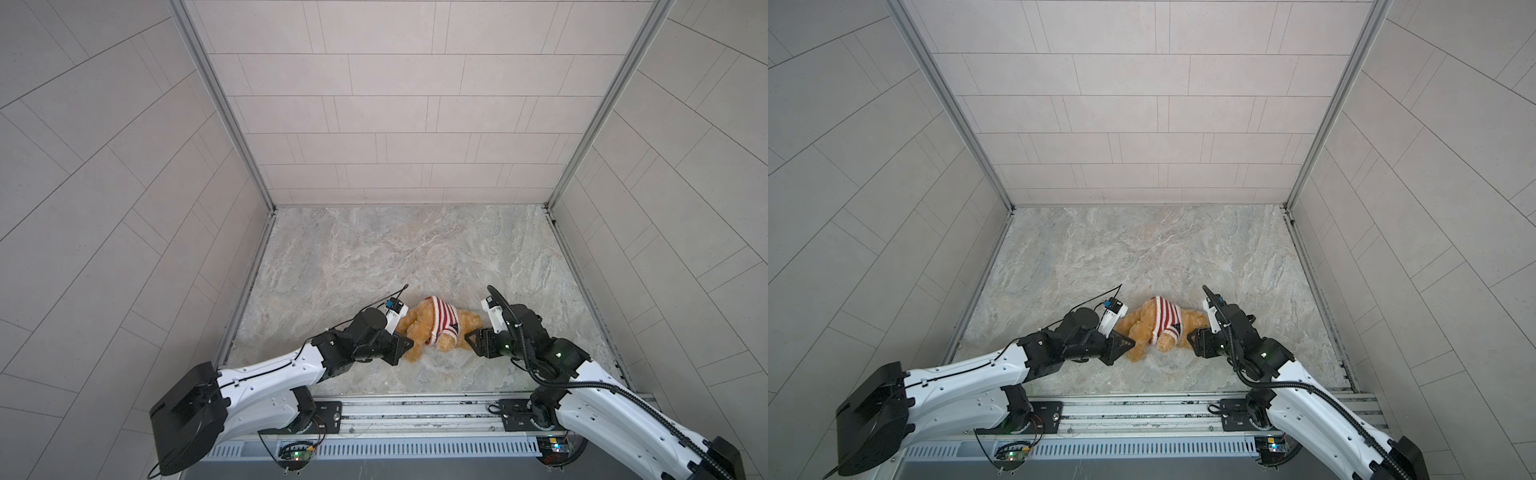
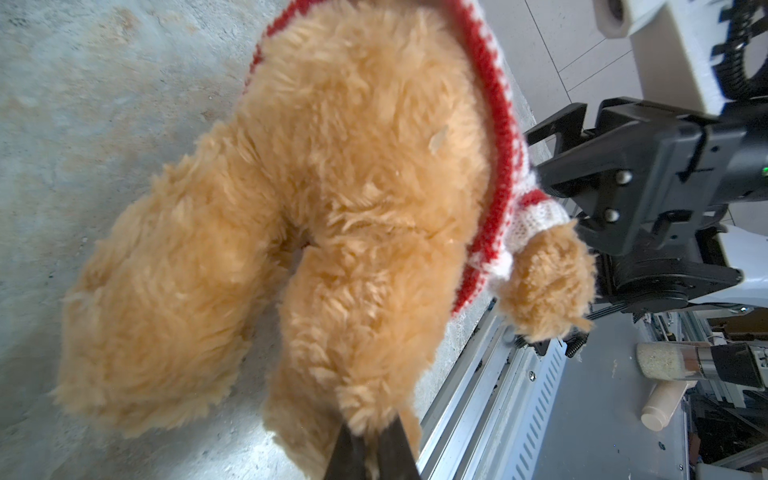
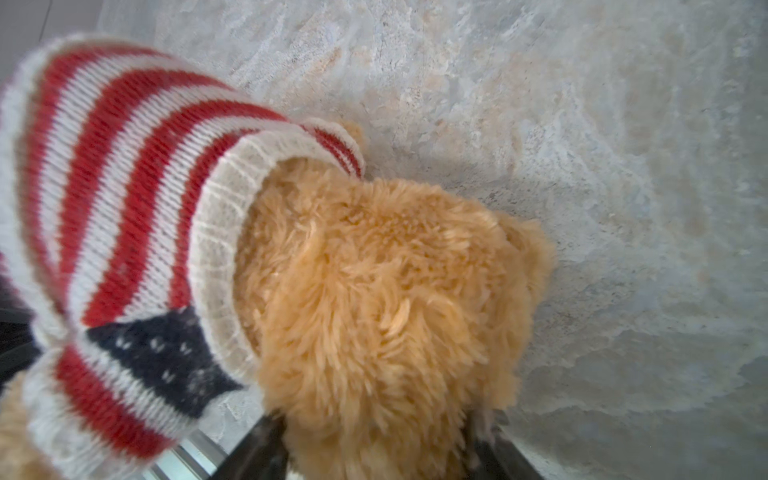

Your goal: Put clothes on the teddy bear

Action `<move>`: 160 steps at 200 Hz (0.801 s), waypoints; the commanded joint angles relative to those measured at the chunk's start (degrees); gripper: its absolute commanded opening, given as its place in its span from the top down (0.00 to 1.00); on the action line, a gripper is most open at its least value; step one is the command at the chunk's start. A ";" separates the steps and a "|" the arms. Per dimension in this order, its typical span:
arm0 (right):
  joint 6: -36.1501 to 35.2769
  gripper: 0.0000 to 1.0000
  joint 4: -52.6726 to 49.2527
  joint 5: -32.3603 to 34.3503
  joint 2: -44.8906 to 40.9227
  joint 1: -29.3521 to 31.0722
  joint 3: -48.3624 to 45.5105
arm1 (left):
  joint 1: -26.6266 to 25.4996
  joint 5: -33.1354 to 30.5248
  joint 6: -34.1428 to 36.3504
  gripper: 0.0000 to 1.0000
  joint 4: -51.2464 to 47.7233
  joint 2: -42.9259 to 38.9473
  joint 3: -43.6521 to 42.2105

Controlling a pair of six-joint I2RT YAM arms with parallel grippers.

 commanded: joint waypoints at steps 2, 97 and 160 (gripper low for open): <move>0.03 0.48 2.93 5.21 0.83 0.55 -0.50 | 0.31 0.55 0.83 1.00 2.46 -1.02 -0.52; 0.90 1.00 -0.57 9.69 -2.66 4.12 2.37 | -9.35 -22.28 3.03 0.57 -11.88 -10.64 12.08; 2.40 1.00 -0.83 13.17 -4.02 7.60 3.28 | -13.41 -22.71 -3.35 0.63 -3.74 2.06 14.48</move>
